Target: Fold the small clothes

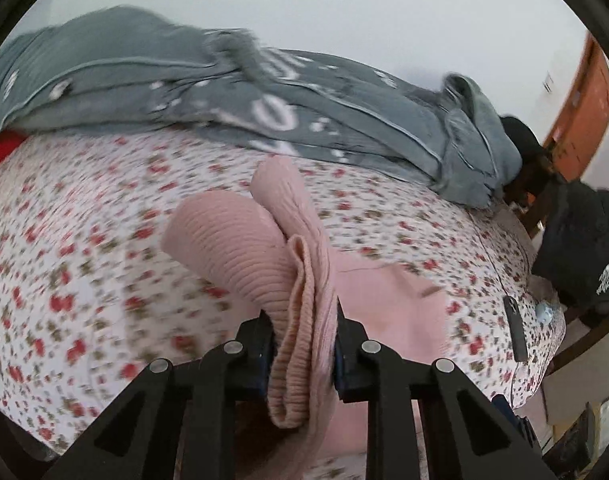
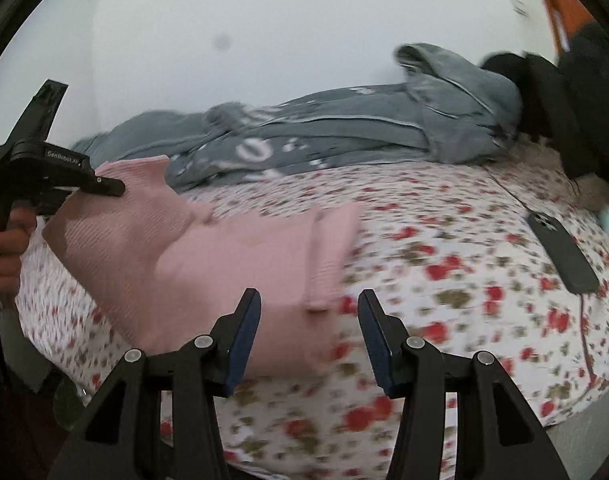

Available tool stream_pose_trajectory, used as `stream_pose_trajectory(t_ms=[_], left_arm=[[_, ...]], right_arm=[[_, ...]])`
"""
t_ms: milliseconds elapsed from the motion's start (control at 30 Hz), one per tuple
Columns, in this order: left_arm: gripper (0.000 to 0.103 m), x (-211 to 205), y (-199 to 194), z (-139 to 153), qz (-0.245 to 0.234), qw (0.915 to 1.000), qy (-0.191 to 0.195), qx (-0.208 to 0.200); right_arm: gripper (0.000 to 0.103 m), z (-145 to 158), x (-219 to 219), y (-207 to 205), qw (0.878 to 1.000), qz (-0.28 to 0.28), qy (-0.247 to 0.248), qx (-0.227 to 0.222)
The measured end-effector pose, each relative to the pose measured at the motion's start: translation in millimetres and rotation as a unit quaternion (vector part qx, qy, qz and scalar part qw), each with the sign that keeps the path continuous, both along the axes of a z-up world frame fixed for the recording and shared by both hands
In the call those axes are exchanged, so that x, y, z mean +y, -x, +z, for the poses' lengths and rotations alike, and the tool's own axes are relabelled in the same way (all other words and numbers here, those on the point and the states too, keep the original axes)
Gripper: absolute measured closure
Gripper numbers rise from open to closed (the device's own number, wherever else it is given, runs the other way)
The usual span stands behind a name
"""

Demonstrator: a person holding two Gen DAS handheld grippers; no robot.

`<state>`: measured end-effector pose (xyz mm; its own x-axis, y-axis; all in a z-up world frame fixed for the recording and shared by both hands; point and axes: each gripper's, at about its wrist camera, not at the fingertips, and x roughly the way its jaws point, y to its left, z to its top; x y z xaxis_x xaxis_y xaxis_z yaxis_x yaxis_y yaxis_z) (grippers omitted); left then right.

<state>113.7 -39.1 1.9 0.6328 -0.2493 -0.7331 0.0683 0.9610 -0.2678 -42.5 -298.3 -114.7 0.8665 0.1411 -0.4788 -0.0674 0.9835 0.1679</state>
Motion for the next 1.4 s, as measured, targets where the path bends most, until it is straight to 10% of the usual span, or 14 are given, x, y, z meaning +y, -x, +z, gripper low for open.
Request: stream_pose_trajectory(t_ms=[333,533,967,1133,1233,1400], left_arm=[[0.069,-141,-5,-51,-0.149,0.9857,-0.039,0.068],[0.043,-87,-5,-30,-0.136,0.9888,0.049,0.038],[0.042,65,-8,-51,-0.024,0.9977,0.048,0.042],[0.042,71,1,-66,-0.042,0.9981,0.019,0.04],[0.042,69,9,-73,-0.056,0.9976,0.013,0.038],[0.04,51,22,-81,-0.103,0.9936,0.03,0.035]], right_arm=[[0.053,-1,-64,5,0.999,-0.044,-0.005,0.018],[0.052,8,-61,-8,0.999,-0.025,-0.019,0.021],[0.035,18,-2,-115,0.985,0.038,-0.129,0.106],[0.079,5,17,-141,0.986,0.05,-0.093,0.132],[0.084,17,-10,-128,0.986,0.051,-0.133,0.084],[0.071,-22,-34,-137,0.977,0.035,-0.151,0.143]])
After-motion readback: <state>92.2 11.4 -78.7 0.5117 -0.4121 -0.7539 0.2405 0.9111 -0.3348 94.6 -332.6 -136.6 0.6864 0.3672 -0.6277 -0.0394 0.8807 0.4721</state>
